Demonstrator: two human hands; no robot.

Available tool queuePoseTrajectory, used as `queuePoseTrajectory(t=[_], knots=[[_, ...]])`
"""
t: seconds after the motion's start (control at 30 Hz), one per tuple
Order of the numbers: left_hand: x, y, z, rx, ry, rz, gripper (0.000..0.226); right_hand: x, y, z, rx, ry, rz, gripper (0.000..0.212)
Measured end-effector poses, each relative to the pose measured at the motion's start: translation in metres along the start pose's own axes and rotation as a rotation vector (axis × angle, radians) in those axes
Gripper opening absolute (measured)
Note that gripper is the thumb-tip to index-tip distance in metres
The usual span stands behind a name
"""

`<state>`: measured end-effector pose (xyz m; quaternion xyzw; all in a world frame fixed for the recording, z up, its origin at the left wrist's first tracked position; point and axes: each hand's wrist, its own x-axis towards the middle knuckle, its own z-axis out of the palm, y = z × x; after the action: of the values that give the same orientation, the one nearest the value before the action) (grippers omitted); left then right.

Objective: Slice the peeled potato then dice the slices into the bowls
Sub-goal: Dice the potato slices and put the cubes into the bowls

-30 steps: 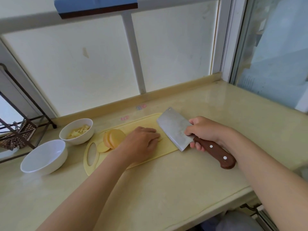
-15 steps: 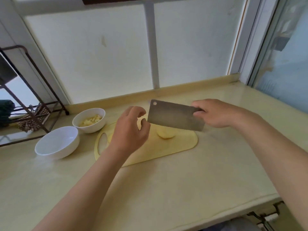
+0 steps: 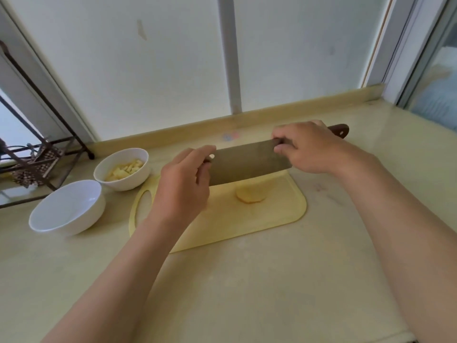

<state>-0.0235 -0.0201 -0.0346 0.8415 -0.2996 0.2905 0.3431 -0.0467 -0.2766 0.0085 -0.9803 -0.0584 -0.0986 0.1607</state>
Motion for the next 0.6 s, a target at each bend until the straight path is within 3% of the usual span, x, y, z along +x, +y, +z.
queuePoseTrajectory(t=[0.17, 0.47, 0.6], knots=[[0.001, 0.001, 0.000, -0.004, 0.054, -0.026, 0.030, -0.001, 0.004, 0.000, 0.024, 0.151, -0.063, 0.008], [-0.004, 0.003, -0.001, 0.000, 0.052, -0.024, 0.030, -0.003, 0.006, 0.014, 0.022, 0.172, -0.106, 0.010], [-0.005, 0.007, -0.006, 0.122, 0.114, 0.093, 0.029, -0.002, 0.002, 0.016, -0.016, 0.186, -0.124, 0.011]])
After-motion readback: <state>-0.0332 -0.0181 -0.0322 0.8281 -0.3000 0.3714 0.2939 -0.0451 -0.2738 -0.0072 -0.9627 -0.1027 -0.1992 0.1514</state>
